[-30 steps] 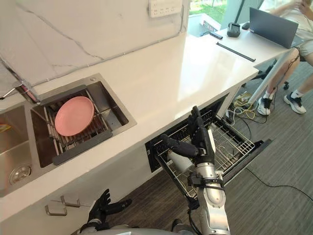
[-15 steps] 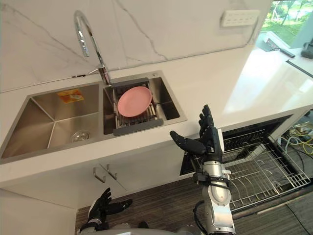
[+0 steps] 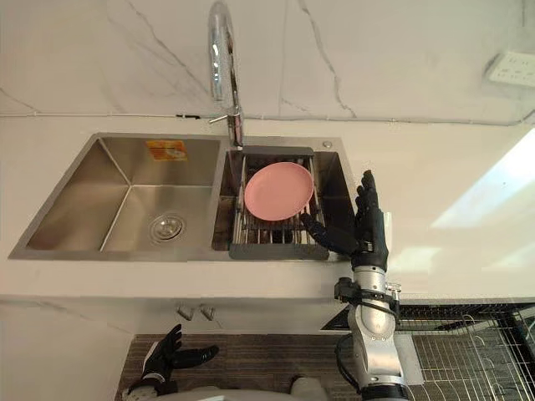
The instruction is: Walk over to the sink, pick up the cup, carry it to the dishwasher, place the cup inside the dishwasher, then close the dishwasher door
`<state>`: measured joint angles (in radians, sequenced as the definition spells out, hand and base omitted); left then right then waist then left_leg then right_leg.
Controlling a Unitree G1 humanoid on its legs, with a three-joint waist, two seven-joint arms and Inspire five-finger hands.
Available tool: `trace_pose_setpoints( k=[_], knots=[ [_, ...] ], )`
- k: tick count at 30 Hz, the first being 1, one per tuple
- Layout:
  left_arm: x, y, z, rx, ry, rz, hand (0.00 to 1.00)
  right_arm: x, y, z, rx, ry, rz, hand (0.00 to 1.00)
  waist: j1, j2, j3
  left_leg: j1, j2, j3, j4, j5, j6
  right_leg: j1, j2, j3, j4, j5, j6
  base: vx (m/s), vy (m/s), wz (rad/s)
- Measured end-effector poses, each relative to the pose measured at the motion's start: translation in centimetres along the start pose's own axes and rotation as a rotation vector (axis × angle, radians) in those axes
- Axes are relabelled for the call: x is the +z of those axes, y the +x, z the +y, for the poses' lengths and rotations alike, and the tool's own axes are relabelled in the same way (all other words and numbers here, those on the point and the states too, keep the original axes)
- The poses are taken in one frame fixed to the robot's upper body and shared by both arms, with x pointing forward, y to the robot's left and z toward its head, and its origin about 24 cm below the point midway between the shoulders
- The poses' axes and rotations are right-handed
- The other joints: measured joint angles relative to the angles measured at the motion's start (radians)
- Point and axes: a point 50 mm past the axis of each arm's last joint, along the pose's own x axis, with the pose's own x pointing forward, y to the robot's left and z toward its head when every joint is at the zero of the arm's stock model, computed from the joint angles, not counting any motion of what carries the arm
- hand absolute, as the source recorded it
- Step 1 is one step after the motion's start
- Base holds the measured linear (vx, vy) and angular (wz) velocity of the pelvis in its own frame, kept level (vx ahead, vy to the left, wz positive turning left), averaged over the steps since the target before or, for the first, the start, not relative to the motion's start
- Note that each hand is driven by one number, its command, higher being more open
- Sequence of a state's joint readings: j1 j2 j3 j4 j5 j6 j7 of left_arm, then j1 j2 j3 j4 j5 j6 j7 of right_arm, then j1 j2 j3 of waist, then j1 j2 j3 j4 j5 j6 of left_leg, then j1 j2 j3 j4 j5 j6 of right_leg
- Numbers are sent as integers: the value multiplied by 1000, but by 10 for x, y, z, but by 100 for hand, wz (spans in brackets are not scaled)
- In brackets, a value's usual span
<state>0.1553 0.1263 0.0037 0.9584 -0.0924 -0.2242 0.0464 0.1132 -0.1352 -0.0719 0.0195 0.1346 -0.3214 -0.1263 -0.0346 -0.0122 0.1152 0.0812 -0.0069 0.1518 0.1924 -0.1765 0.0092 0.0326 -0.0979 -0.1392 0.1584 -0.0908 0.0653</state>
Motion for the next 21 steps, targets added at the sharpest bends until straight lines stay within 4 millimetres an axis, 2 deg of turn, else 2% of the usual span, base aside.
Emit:
trace_pose_setpoints(
  k=[1,2,3,13,17,21],
  knots=[
    [0,0,0,-1,4,0,100,0,0,-1,-3,-1,1,100,-2,-2,2,-6,-1,0,34,-6,-13,13,-6,4,-3,0,0,133,20,-14],
    [0,0,0,0,11,-6,100,-1,1,-3,-2,-2,3,100,-4,-15,12,-10,-4,8,36,-45,-25,33,-19,13,-5,0,0,72,28,-11],
    [-34,-16,16,35,88,103,100,0,4,-8,50,-11,5,100,-8,24,20,40,-1,25,-199,125,27,61,-2,19,-109,40,20,43,24,-8],
    [-36,-17,16,26,71,107,100,-1,3,-8,57,-24,11,100,-8,20,18,51,-1,28,-230,134,27,57,-2,20,-110,40,20,0,0,0],
    [-41,-21,17,18,23,112,100,-3,0,-7,86,-118,19,100,-7,18,9,66,0,31,-265,143,25,58,-1,19,-115,40,21,18,-3,0],
    [-42,-22,18,12,-18,107,100,4,1,-5,109,-224,-15,100,-6,17,8,69,0,30,-278,145,24,58,-1,10,-117,41,23,16,-5,3]
  ],
)
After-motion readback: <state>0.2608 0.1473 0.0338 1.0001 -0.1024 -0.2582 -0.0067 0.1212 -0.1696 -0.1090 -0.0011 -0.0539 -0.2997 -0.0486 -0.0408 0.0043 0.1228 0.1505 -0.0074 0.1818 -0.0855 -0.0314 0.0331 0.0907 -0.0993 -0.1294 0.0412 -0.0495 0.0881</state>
